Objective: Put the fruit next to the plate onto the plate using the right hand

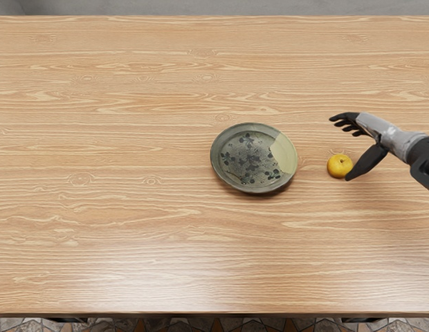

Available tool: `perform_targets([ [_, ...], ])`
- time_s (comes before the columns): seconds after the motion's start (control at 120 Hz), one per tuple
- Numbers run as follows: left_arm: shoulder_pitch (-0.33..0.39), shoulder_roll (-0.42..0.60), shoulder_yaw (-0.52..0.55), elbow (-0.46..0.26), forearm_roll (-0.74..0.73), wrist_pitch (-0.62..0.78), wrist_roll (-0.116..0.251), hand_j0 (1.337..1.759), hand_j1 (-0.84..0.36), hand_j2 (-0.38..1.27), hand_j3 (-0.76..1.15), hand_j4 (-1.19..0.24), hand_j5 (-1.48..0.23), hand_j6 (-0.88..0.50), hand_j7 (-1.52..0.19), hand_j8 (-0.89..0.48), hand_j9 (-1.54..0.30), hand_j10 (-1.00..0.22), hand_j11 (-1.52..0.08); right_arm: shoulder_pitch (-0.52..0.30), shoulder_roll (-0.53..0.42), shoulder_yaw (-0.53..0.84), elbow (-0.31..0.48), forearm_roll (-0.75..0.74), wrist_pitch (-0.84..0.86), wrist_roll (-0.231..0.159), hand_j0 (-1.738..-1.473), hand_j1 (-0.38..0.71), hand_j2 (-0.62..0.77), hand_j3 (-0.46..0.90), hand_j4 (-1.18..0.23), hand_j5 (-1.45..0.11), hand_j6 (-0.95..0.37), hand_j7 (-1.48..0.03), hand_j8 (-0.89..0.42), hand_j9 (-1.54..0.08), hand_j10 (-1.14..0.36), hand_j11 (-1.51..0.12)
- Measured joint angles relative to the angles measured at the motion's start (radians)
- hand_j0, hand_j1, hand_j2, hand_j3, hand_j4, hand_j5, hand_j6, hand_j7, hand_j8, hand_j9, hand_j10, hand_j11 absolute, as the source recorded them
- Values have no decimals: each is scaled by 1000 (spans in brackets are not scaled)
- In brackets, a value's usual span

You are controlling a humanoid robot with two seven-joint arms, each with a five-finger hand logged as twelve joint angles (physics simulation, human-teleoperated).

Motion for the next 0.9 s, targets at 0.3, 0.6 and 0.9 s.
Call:
perform_targets([
  [0.3, 0, 0, 0, 0, 0, 0, 0, 1658, 325, 4, 0, -21, -27, -21, -27, -21, -27, -21, -26, -33, 40, -6, -22, -17, -57, 3, -1658, -97, -38, 0, -218, -277, -220, -276, -218, -277, -217, -277],
  [0.6, 0, 0, 0, 0, 0, 0, 0, 1658, 325, 4, 0, -21, -27, -21, -27, -21, -27, -21, -26, -37, 73, -23, -51, -11, -59, -7, -1658, -77, -41, 0, -234, -299, -236, -298, -235, -299, -234, -299],
  [0.9, 0, 0, 0, 0, 0, 0, 0, 1658, 325, 4, 0, -21, -27, -21, -27, -21, -27, -21, -26, -31, 74, -36, -58, -4, -58, -28, -1658, -11, -52, 0, -288, -370, -290, -369, -289, -370, -288, -370],
])
